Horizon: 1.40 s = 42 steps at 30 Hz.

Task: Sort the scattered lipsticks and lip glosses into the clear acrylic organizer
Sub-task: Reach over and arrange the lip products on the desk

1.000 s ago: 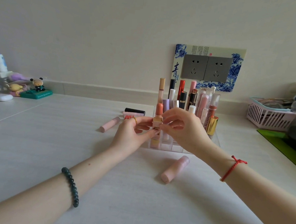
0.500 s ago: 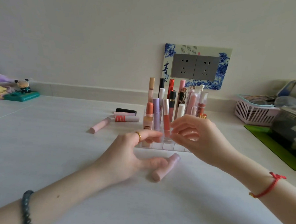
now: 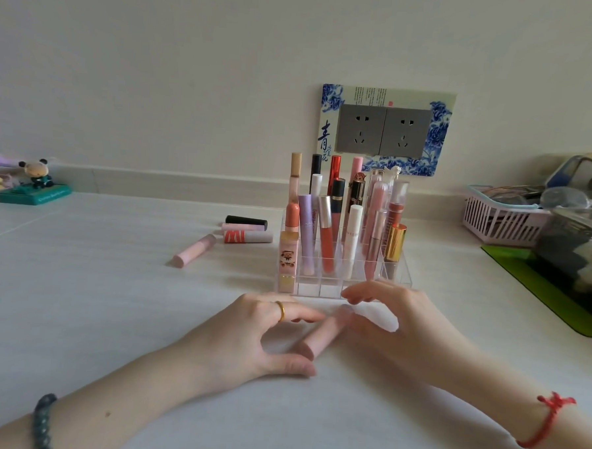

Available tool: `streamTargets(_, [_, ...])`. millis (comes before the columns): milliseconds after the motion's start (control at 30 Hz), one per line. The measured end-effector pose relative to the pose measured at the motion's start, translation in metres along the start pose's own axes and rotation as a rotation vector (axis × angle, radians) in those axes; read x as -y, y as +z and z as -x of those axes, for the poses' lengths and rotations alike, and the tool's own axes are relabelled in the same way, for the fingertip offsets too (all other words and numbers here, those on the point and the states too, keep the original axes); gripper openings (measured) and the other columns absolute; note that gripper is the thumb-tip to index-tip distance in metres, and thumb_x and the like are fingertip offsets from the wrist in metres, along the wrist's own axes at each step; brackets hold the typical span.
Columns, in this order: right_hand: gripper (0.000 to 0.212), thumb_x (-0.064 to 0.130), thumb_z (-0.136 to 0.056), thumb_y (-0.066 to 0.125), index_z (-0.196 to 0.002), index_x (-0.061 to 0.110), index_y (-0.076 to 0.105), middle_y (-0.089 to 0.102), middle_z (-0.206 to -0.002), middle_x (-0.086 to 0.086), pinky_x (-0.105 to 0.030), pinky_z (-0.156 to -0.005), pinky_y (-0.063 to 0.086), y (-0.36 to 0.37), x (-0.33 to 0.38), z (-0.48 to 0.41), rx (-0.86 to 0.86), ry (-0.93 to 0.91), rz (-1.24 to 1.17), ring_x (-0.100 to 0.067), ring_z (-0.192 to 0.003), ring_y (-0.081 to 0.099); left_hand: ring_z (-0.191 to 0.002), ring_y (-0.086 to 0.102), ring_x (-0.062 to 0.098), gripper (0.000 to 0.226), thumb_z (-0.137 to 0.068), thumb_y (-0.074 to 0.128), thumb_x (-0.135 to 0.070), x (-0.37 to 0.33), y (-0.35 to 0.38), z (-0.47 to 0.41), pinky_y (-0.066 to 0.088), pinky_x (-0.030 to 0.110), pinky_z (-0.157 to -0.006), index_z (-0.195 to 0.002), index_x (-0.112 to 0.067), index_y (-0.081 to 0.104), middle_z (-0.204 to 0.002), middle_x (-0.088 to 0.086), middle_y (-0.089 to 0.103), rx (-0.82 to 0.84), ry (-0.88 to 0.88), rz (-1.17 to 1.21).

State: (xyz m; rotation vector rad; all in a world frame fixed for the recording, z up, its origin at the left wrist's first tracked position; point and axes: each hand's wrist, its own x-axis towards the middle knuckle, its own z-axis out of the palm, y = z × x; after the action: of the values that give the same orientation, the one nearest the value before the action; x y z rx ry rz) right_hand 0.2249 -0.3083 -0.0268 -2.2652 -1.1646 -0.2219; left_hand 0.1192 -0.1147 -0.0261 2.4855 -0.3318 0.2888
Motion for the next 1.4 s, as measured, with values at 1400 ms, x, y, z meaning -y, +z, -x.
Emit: streamTargets(1400, [0.04,0.017,-0.061,0.071,-0.101,0.01,0.063,0.073,-0.082,-0.006,-0.024,-0.066,0.056,-0.02,0.035,-0.031,-0.105,0.23,-1.269,-0.019,-0.08,0.07,-0.094,0.063,0.001,0.052,-0.072,0.074,-0.01,-0.016,0.001,-0.017,0.045,0.011,-0.083,-0.109,-0.043,0.06,-0.102,-0.02,0.067,-0.489,0.1,0.261])
